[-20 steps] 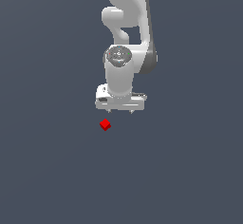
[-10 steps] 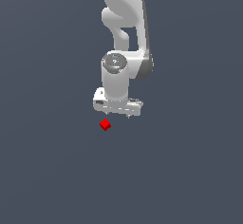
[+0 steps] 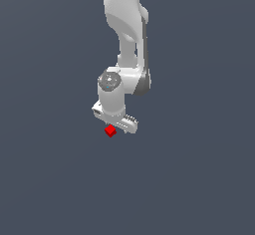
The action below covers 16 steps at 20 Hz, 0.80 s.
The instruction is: Pick up the red cube and move it to a goal position.
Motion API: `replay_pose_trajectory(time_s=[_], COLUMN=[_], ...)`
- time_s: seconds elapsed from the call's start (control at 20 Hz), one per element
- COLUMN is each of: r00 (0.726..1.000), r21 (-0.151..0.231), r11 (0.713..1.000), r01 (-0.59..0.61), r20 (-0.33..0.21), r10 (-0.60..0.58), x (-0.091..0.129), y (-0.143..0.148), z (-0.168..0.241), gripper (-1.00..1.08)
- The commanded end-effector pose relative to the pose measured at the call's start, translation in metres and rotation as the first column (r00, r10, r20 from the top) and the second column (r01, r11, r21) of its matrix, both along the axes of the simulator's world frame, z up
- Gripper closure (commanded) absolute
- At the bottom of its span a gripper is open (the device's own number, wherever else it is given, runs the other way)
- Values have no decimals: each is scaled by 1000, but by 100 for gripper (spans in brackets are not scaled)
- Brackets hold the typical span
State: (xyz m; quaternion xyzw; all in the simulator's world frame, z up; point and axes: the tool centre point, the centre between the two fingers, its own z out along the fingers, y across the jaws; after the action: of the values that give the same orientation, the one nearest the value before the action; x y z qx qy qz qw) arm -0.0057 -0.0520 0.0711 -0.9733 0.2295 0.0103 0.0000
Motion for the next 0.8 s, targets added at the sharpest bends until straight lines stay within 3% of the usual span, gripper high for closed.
replay_pose_trajectory(time_s=[0.0,0.4,0.75], r00=[996,965,952], r21=[-3,-6,-5], r11=[996,965,952], r01=[84,261,306], r20=[6,17,20], r10=[-84,-261,-306], x=[0,-4,-5], y=[-10,-30,-34], z=[-14,-43,-51], gripper=[-92,-92,-92])
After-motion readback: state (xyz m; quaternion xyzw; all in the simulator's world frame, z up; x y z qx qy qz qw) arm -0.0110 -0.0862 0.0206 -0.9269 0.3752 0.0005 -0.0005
